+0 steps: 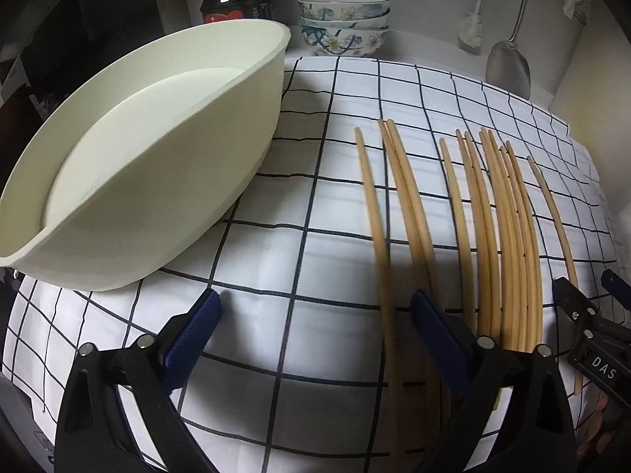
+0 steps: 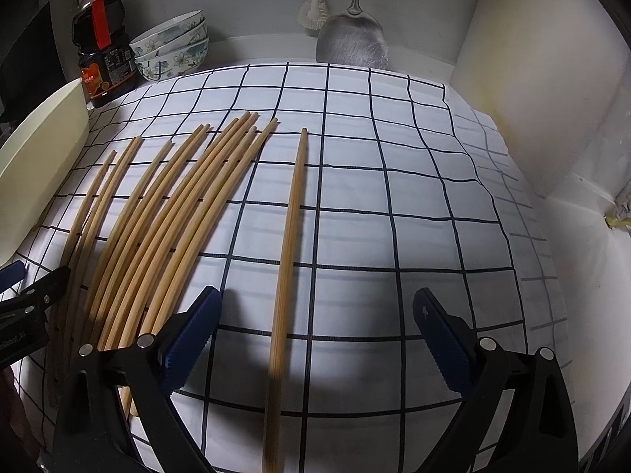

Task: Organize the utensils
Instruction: 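Close the left tool on one chopstick while the right tool grasps another, then carry both held chopsticks up and over the white dish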

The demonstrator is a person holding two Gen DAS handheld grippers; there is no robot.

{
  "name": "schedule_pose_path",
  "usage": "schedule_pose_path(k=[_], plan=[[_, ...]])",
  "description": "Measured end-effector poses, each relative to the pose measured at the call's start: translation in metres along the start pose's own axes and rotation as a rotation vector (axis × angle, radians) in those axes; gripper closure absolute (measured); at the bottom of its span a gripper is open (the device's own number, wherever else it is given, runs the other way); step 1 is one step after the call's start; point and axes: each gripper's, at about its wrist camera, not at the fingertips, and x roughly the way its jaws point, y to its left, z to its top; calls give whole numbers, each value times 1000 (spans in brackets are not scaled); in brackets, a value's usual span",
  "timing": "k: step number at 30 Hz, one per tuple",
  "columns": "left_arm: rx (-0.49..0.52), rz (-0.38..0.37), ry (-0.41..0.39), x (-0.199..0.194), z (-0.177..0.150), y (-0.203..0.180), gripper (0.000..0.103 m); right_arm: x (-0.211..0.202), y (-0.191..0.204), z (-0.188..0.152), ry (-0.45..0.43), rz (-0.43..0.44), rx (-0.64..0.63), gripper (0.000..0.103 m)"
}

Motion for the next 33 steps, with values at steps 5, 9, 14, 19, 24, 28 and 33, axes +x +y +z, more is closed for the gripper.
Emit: schedule_pose_path(k=[5, 9, 14, 19, 24, 28, 33], plan=[[34, -29, -22, -5, 2, -11, 47, -3, 5, 2, -3, 79, -8, 48], [59, -54, -20, -7, 6, -18, 82, -5, 19, 5, -7, 95, -66, 88], [94, -74, -7, -7, 6, -30, 96, -5, 18, 7, 4, 122, -47, 97], [112, -120, 8, -7, 8, -42, 96, -7, 10, 5, 19, 147, -3, 97], [104, -168, 28, -6, 11, -48, 96, -10, -2, 4, 35, 169, 67, 97], [103, -187, 17, -14, 16, -49, 96, -19, -8, 5, 24, 175, 96, 97], [106, -210, -12, -33, 31, -44, 96, -36, -13, 17, -1, 187, 121, 97]])
